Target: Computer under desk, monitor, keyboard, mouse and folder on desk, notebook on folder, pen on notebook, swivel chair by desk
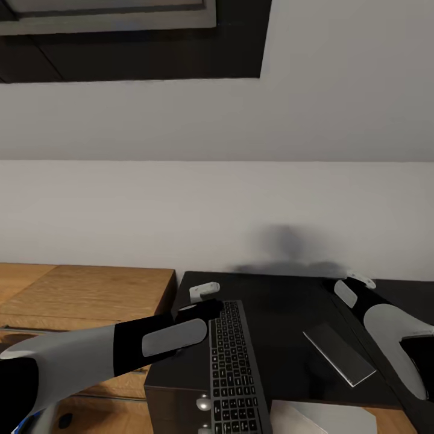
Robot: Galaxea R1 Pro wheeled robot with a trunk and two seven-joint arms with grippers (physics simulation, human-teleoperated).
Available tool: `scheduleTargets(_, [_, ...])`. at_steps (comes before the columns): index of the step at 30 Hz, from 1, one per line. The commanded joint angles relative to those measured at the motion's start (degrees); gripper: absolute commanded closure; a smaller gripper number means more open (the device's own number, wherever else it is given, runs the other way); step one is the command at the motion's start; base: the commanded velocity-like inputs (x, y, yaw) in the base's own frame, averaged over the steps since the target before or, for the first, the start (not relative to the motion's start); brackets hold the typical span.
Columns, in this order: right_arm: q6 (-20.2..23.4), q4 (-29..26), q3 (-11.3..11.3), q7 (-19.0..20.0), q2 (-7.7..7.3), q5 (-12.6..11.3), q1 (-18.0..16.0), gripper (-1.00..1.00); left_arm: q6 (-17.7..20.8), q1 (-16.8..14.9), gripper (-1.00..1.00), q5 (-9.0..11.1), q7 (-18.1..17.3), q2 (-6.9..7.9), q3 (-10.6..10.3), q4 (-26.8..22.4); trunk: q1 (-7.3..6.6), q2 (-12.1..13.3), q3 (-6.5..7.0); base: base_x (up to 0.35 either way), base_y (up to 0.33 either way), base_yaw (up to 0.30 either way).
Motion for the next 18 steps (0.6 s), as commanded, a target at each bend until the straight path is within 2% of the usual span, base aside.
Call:
scheduleTargets(1, [0.4,0.6,0.5,-0.3,0.04,-0.3,-0.1,-1.0,-0.5,-0.1,-1.0,0.3,0.1,0.03,-0.1,-0.1,0.23,-0.5,-0.26,0.0,0.0,0.0])
scheduleTargets(7, [0.3,4.2,0.5,1.1,0.95,-0.7,0.0,-1.0,-0.5,-0.1,-1.0,0.8,0.1,0.0,-0.2,-0.1,1.55,-2.9,-1.33,0.0,0.0,0.0])
scheduleTargets(12, [-0.1,4.9,0.4,1.5,2.76,-0.6,0.6,-1.0,-0.5,-0.1,-1.0,1.6,0.1,0.0,-0.2,-0.1,2.64,-4.9,-2.23,0.0,0.0,0.0])
scheduleTargets(18, [-0.2,5.1,0.3,1.8,3.18,-0.7,0.8,-1.0,-0.5,-0.1,-1.0,1.8,0.1,0.03,-0.2,-0.1,3.96,-7.3,-3.31,0.0,0.0,0.0])
